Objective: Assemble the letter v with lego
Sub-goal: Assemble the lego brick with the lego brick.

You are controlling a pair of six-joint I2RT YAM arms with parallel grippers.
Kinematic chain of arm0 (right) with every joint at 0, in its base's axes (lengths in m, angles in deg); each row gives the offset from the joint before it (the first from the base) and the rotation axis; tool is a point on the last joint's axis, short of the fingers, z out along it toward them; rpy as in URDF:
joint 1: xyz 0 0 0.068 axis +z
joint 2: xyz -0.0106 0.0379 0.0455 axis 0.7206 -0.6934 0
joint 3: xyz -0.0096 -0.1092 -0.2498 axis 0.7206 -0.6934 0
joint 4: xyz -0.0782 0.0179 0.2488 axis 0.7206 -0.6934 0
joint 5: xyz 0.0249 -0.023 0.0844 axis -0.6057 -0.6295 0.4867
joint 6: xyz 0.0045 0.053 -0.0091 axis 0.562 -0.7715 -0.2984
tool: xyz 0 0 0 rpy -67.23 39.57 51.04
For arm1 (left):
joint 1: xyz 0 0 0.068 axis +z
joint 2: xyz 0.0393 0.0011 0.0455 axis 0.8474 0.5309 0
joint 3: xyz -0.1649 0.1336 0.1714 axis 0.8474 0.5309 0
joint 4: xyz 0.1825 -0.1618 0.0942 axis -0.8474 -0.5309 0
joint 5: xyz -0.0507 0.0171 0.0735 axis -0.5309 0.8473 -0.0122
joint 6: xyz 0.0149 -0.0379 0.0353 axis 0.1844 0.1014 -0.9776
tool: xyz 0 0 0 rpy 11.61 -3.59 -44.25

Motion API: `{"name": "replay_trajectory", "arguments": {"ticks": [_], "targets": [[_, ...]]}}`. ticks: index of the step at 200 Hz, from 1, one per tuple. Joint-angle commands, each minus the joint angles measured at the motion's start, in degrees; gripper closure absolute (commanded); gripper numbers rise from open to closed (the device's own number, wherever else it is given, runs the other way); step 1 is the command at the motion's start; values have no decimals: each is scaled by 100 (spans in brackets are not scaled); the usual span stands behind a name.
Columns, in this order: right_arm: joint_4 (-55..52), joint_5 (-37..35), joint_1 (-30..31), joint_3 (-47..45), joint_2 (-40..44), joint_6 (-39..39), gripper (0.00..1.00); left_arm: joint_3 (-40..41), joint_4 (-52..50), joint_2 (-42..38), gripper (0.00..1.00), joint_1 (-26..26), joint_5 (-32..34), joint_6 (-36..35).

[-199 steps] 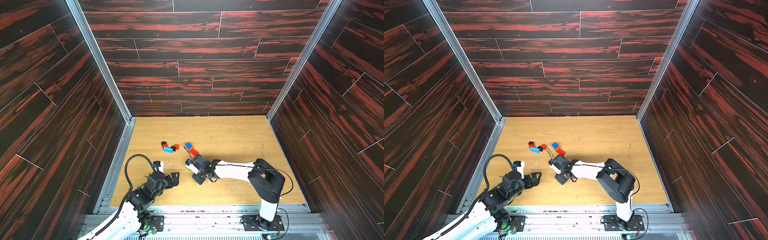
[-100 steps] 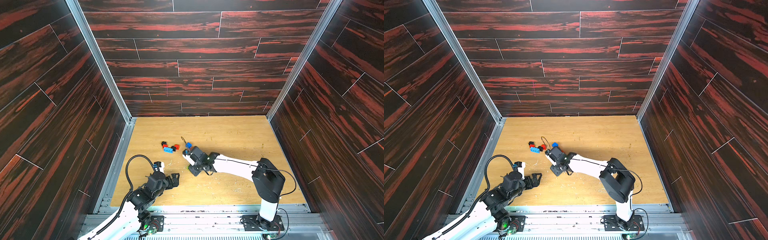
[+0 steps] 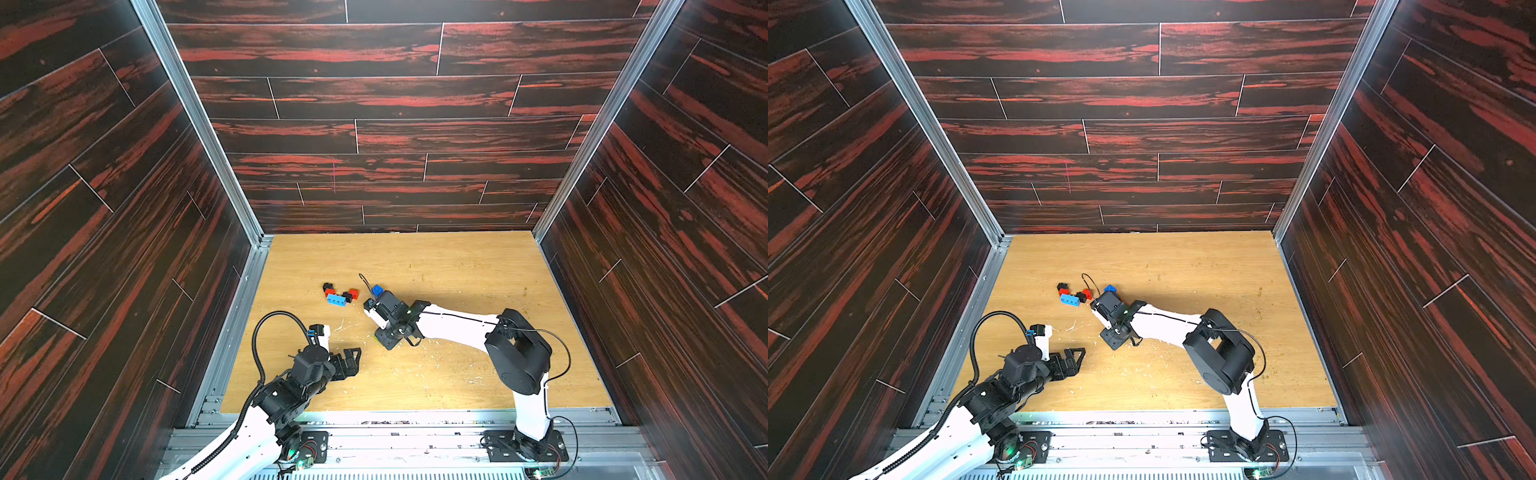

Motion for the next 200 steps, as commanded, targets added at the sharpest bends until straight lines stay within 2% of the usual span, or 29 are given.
{"name": "replay_trajectory", "arguments": {"ticks": [1,120,200], "targets": [[-14,81,-12,-40,-62,8,84,30,16,60,0,11,-28,-52],[-269,290,-12,-252,-103,-250,84,30,-27,79,0,18,98,12],[-1221,11,165,245,-350,-1196,84,52,-86,17,0,15,139,98]]}}
